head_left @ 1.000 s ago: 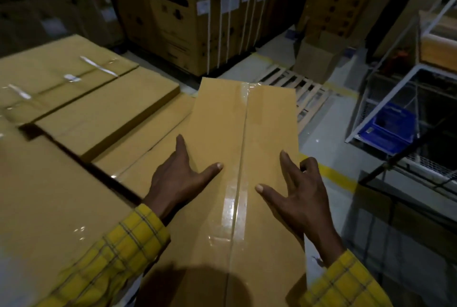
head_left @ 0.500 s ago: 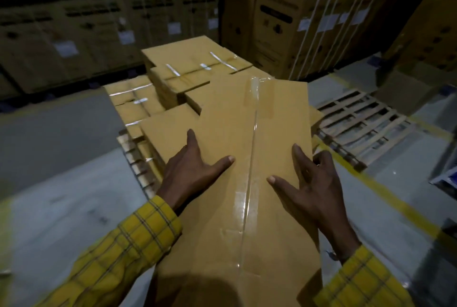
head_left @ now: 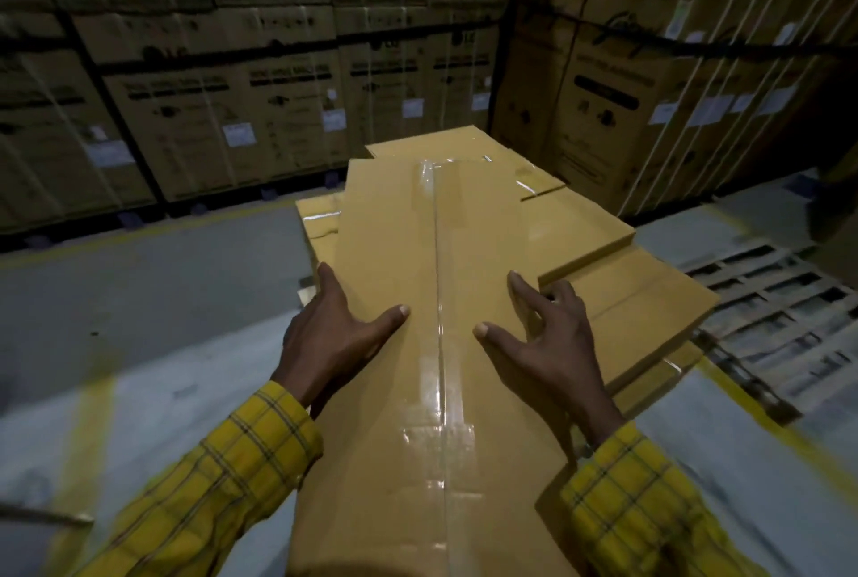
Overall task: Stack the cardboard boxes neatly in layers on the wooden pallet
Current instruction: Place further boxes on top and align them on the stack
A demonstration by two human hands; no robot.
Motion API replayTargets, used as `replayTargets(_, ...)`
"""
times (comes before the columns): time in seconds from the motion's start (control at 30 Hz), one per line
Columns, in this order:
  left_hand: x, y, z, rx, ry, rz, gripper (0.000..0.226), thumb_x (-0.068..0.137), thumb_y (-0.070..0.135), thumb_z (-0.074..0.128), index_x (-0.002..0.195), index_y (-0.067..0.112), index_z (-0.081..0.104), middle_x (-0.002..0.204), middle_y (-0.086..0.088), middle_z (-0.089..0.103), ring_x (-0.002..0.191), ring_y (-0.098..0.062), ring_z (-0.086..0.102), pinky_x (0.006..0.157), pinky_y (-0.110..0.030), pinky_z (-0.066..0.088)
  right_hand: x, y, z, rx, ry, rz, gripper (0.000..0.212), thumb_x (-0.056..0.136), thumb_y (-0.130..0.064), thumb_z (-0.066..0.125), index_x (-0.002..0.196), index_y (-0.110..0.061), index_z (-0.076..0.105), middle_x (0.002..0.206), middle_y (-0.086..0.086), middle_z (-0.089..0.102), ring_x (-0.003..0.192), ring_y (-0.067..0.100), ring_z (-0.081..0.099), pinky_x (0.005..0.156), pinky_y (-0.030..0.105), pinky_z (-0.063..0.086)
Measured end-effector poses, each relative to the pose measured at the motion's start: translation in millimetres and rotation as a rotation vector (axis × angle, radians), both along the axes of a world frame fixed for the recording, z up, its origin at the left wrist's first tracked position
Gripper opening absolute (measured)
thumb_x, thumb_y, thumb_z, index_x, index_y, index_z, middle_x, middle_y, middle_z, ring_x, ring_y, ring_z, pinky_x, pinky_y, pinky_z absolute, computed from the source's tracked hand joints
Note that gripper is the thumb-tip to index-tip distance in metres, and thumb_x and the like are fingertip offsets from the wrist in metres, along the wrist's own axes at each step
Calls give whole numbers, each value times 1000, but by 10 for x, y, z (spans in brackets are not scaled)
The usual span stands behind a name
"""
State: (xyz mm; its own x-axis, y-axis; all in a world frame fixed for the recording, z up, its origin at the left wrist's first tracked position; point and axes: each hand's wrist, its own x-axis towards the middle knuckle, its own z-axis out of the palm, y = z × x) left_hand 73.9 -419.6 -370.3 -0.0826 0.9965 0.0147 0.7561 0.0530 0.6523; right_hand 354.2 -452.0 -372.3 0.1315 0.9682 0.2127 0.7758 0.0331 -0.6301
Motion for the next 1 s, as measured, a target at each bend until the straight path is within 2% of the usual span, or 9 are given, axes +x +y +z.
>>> replayTargets(0.1,-233,352,4,-2,-8,73,141,64,94,61,163,19,-5,157,-9,46,130,-37,56,99,-47,54,-217,536,-21,27,48,49,83,78,-57,82,151,-32,51,120,1,49,119,22,44,96,36,44)
replayTargets(0.2,-442,655,-24,-22,-5,153,141,66,92,63,163,15,-6,157,-14,45,131,-40,54,99,-49,53,-450,984,-40,18,74,98,82,78,-54,83,150,-30,53,127,4,53,120,25,41,101,35,41)
replayTargets(0.3,-558,960,-32,-3,-25,223,139,72,84,67,163,10,-9,153,-18,49,129,-41,55,96,-46,53,-651,1436,-39,-30,111,163,82,81,-54,82,152,-31,49,137,4,49,128,26,35,105,32,35)
replayTargets(0.43,-656,1368,-19,1,-47,288,139,75,80,69,162,8,-11,154,-20,48,133,-44,51,102,-50,49,-812,1986,-38,-99,185,240,83,80,-50,84,153,-32,49,147,6,44,138,22,40,112,29,36)
replayTargets(0.6,-884,2091,-51,17,-78,321,135,77,77,70,163,6,-7,152,-19,49,132,-44,52,102,-50,49,-1098,2784,-7,-151,157,270,85,80,-44,86,154,-28,48,152,9,41,145,20,38,116,27,32)
replayTargets(0.73,-1173,2861,-132,37,-111,334,130,78,74,72,162,5,1,148,-18,54,129,-44,55,99,-50,50,-1404,3612,-32,-172,112,267,84,81,-42,86,154,-27,48,154,10,40,144,22,38,107,18,27)
replayTargets(0.83,-1497,3619,-172,62,-139,350,124,76,75,72,159,5,12,147,-18,55,128,-45,55,99,-51,49,-1717,4422,1,-181,72,291,83,82,-41,85,155,-26,47,154,11,40,144,23,38,111,21,27)
replayTargets(1.0,-2103,5005,-247,101,-162,400,119,76,73,73,157,6,18,144,-18,57,127,-45,56,100,-52,48,-2312,5968,55,-212,44,351,84,83,-36,85,156,-28,44,152,13,41,142,26,40,117,27,29)
